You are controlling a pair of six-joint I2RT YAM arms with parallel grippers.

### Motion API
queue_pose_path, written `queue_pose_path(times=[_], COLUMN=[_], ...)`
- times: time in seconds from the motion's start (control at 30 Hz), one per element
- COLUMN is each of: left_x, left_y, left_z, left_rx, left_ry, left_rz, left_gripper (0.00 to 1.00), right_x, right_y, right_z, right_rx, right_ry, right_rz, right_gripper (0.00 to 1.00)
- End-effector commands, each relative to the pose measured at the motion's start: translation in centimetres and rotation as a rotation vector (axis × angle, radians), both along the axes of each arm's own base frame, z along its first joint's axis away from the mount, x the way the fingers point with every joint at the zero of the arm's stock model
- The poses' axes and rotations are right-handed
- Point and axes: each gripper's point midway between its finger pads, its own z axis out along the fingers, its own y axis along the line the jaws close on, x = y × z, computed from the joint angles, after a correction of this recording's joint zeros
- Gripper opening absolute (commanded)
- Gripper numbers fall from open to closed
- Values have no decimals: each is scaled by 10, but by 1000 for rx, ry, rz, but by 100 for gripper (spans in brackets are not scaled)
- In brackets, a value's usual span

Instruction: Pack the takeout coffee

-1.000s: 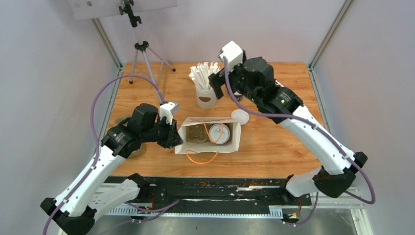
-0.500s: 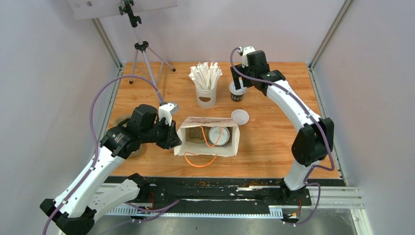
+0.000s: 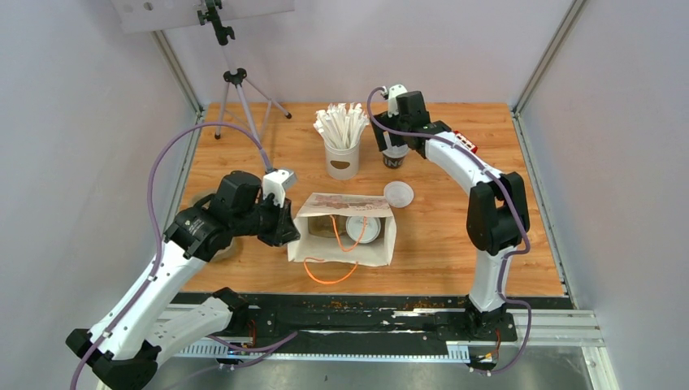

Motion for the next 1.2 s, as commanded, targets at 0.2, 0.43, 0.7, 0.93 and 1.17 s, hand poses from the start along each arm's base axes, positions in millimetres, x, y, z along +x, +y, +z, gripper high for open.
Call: queue_pose_path(times=[0.2, 0.43, 0.7, 0.93, 1.17], left_x=[11, 14, 15, 17, 17], left_y=[-6, -9, -10, -9, -8], left_z=[14, 16, 18, 18, 18], left_rx=[-24, -30, -36, -26, -14], left_ry=[-44, -45, -42, -46, -49], left_rz=[-2, -1, 7, 9, 6], left_gripper=[15, 15, 14, 14, 14], right_x=[19, 16, 11, 8, 9], right_y=[-2, -3, 2, 3, 2], right_z=[10, 7, -3, -9, -15], right_rx=[16, 2, 10, -4, -11], right_ry=[-77, -81, -65, -49, -38], right_rz=[28, 39, 86, 99, 96], right_gripper=[96, 97, 97, 91, 87])
